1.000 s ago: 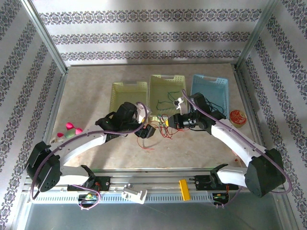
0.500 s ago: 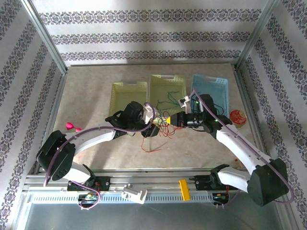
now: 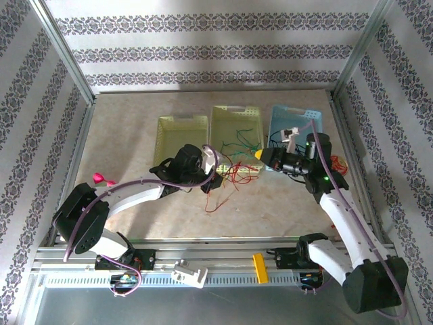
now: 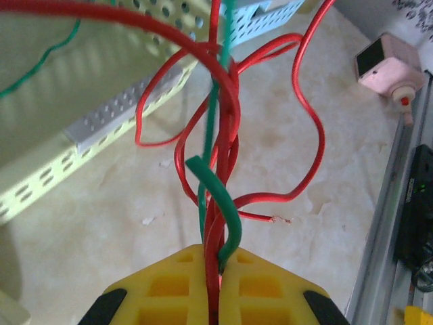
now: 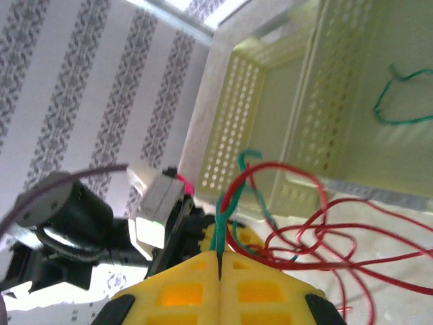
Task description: Untangle the cables
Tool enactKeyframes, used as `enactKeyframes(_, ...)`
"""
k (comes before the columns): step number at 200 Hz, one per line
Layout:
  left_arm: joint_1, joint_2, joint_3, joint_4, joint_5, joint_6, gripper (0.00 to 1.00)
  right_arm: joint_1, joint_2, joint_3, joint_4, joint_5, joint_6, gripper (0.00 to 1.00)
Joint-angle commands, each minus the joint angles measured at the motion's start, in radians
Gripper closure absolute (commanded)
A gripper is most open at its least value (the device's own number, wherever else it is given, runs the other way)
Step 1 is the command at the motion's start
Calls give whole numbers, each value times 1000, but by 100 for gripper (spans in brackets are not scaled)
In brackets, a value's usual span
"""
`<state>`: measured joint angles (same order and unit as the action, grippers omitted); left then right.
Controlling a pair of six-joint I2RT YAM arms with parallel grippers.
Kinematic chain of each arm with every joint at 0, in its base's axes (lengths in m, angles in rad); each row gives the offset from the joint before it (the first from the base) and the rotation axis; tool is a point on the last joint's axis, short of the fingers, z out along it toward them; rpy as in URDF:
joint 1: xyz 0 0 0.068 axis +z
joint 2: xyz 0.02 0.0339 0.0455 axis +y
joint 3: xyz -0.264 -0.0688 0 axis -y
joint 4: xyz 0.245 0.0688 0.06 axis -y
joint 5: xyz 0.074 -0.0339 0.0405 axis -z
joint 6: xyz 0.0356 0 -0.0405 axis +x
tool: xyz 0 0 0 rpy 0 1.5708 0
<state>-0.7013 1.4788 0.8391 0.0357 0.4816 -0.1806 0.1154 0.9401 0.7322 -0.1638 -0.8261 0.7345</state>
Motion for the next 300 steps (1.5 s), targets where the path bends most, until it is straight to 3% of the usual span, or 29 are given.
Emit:
enactKeyframes(1,-12,-32,-43,-108,-22,36,100,-50,-54,-18,-1,90,16,98)
enactKeyframes(75,-13,-87,-117,-172,-40,42,100,-82,-115,-14,-175,405,-52,98)
enactKeyframes(104,-13,-79,-100,-179,-22,50,100,-43,-54,9,-175,255,-108,87)
enactKeyframes(125,-13,-68,-85,-173,-19,55,100,76,21,25,-219,186,-182,64)
enactKeyframes(141,-15,-55,-69,-177,-20,60,100,169,87,29,-229,155,-213,55)
enactKeyframes(185,-17,-49,-54,-175,-26,64,100,292,222,28,-215,158,-253,49)
enactKeyframes(201,-17,-46,-51,-174,-32,65,100,301,248,22,-205,141,-258,56)
enactKeyframes(221,-17,-42,-52,-171,-41,63,100,299,228,23,-200,187,-259,92)
enactKeyframes(231,-18,-39,-54,-171,-46,61,100,292,196,19,-196,254,-255,100)
enactKeyframes(270,-18,-27,-64,-169,-48,55,100,209,57,47,-280,630,-239,100)
enactKeyframes(284,-19,-23,-68,-165,-47,54,94,193,23,63,-319,767,-255,100)
enactKeyframes(300,-20,-18,-67,-165,-41,53,82,176,-4,73,-334,833,-269,100)
